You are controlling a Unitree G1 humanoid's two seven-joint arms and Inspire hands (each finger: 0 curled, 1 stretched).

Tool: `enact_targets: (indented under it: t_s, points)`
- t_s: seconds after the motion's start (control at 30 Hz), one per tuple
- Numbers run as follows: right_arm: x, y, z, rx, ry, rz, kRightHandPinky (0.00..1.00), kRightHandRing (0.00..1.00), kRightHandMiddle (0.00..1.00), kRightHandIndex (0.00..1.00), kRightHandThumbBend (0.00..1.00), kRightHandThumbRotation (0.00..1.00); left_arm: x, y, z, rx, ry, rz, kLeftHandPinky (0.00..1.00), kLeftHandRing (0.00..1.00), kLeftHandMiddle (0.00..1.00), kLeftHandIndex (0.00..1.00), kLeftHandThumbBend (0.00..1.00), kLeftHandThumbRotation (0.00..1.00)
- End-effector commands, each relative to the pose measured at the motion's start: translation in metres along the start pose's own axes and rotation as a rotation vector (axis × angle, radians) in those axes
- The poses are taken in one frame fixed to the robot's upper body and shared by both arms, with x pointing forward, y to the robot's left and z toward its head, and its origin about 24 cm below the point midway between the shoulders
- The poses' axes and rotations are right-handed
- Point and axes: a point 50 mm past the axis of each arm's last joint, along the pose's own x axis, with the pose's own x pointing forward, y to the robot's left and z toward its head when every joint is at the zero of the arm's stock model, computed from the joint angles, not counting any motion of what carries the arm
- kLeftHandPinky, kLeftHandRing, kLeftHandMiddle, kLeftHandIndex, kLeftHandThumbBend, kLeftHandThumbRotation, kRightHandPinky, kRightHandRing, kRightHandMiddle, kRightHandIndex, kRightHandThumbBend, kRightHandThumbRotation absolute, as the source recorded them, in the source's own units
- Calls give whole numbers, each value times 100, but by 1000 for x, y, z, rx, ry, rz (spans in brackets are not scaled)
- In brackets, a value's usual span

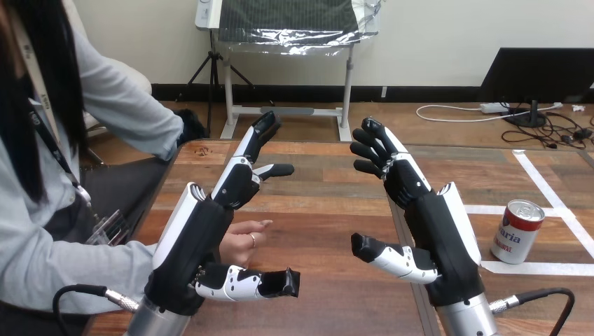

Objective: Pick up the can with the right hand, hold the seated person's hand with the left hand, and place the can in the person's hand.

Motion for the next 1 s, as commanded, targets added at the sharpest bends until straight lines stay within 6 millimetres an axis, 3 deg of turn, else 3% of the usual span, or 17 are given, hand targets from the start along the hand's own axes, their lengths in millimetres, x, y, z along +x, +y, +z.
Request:
enact_targets:
  t_s: [0.0, 0.97]
  points:
    - [22, -5, 8, -6, -93, -19, 83, 88, 91, 94, 100, 66, 18, 10, 7, 25, -81, 27, 83, 100, 100, 100, 100, 62]
    - [23, -7, 8, -9, -97, -20, 84, 88, 91, 93, 100, 65, 17, 14, 8, 52, -70, 48, 84, 100, 100, 100, 100, 63]
